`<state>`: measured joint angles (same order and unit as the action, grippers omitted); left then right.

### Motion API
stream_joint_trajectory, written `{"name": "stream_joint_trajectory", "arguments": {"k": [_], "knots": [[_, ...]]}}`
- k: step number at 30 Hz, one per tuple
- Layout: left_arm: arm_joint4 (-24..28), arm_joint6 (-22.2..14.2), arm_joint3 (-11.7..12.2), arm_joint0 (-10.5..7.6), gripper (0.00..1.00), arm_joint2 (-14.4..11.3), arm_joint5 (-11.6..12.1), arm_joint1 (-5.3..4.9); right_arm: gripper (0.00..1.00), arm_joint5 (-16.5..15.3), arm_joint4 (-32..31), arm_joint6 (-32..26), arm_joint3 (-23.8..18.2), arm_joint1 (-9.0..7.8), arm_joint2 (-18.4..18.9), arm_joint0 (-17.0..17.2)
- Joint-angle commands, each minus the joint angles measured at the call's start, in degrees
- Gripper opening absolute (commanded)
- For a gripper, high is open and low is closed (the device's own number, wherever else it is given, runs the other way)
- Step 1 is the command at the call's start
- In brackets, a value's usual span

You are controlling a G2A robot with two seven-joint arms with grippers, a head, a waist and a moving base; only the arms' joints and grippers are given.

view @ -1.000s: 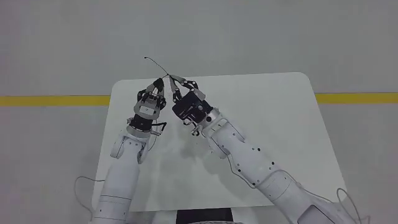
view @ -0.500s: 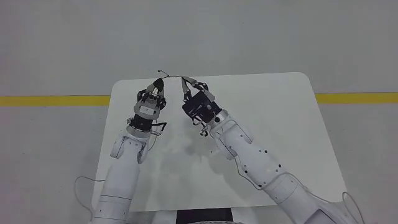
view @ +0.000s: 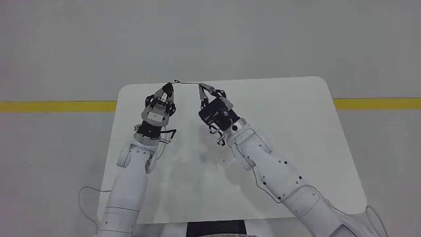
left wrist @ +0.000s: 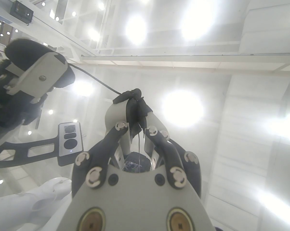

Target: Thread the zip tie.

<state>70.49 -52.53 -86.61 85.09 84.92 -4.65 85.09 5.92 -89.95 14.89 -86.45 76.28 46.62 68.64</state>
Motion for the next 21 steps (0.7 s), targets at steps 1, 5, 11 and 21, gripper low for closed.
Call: {"name": "stream_joint_trajectory", "arguments": {"k": [1,5,11,21], "knots": [[0.00,0.00,0.00,0.00,0.00,0.00,0.00,0.00,0.00,0.20,0.00,-0.02,0.01,-0.18,-0.07,0.11],[0.00,0.00,0.00,0.00,0.00,0.00,0.00,0.00,0.00,0.61,0.00,0.01,-0.09,-0.54,-0.14,0.44],[0.00,0.00,0.00,0.00,0.00,0.00,0.00,0.00,0.00,1.00,0.00,0.05,-0.46,-1.04,0.06,1.00],[0.00,0.00,0.00,0.00,0.00,0.00,0.00,0.00,0.00,1.24,0.00,-0.32,-1.10,-1.81,0.20,1.67]]}}
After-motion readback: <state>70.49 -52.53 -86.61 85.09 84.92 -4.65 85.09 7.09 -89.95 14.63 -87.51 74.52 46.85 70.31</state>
